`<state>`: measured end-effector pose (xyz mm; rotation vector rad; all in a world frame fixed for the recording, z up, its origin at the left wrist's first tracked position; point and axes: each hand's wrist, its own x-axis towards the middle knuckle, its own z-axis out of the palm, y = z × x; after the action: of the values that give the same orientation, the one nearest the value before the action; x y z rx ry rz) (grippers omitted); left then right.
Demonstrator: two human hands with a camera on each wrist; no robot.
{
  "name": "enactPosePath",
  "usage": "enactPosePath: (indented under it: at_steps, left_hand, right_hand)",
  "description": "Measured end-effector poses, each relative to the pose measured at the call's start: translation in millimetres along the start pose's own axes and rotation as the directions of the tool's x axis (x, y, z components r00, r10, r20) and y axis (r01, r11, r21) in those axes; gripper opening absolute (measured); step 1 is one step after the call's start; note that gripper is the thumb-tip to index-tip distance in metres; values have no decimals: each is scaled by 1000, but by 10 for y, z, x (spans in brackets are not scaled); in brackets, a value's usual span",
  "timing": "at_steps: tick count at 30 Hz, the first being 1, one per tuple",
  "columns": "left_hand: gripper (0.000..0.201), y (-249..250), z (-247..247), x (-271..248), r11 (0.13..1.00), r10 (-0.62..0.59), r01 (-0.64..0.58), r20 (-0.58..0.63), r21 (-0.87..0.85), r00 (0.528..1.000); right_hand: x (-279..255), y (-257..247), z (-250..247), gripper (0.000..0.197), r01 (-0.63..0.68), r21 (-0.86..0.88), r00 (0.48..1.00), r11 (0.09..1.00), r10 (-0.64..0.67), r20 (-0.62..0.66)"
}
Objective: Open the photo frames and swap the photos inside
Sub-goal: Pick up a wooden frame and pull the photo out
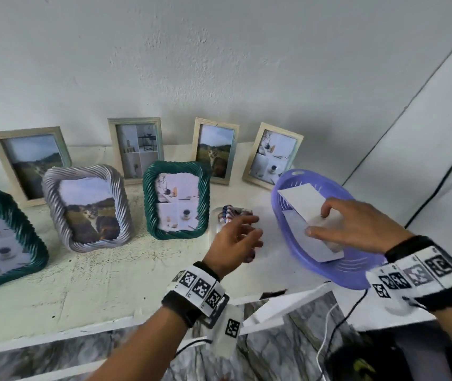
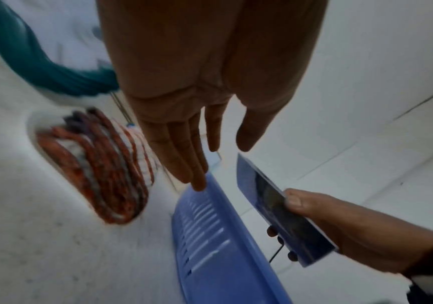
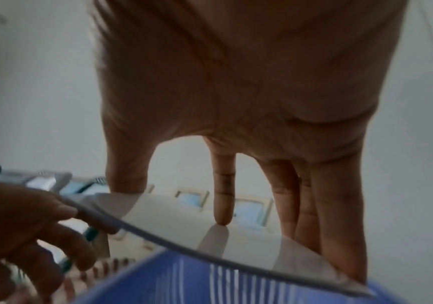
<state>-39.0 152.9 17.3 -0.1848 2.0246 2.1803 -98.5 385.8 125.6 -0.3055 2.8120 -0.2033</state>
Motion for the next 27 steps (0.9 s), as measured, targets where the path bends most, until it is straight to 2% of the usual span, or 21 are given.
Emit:
enactPosePath:
  at_steps: [3,7,9,11,15,20,23,27]
  left_hand:
    - [38,0,305,224,996,-44,40,52,82,998]
    - [43,31,542,376,996,-94,94,59,9,994]
    - [46,22,577,416,995,-94,94,19,-21,995]
    - [46,13,580,431,996,-89,90,8,-29,996]
    - [47,-34,550,463,995,-95,96,21,-23,995]
    - [47,-61,530,453,997,-71,72,28,-39,997]
    - [49,-77,524,465,997,-63,64,29,-39,998]
    - [50,-92,511,471,997,-61,63,38,-53,997]
  right_hand:
    - [267,192,-24,53,-59,-124,993,991,72,97]
    - [585,227,89,51,-52,-293,975,955,112,191]
    - [709,199,185,51,-49,-307,967,950,122,223]
    - [817,164,297,61,-72,-293,957,953,149,247]
    - [962,107,533,96,-129,-363,943,923,228,244]
    - [1002,71,640,86,-101,-368,941,924,209,266]
    - [996,43,657,95,-90,-444,942,892,221,253]
    - [1039,35,668,91,-62,-450,949,891,192,249]
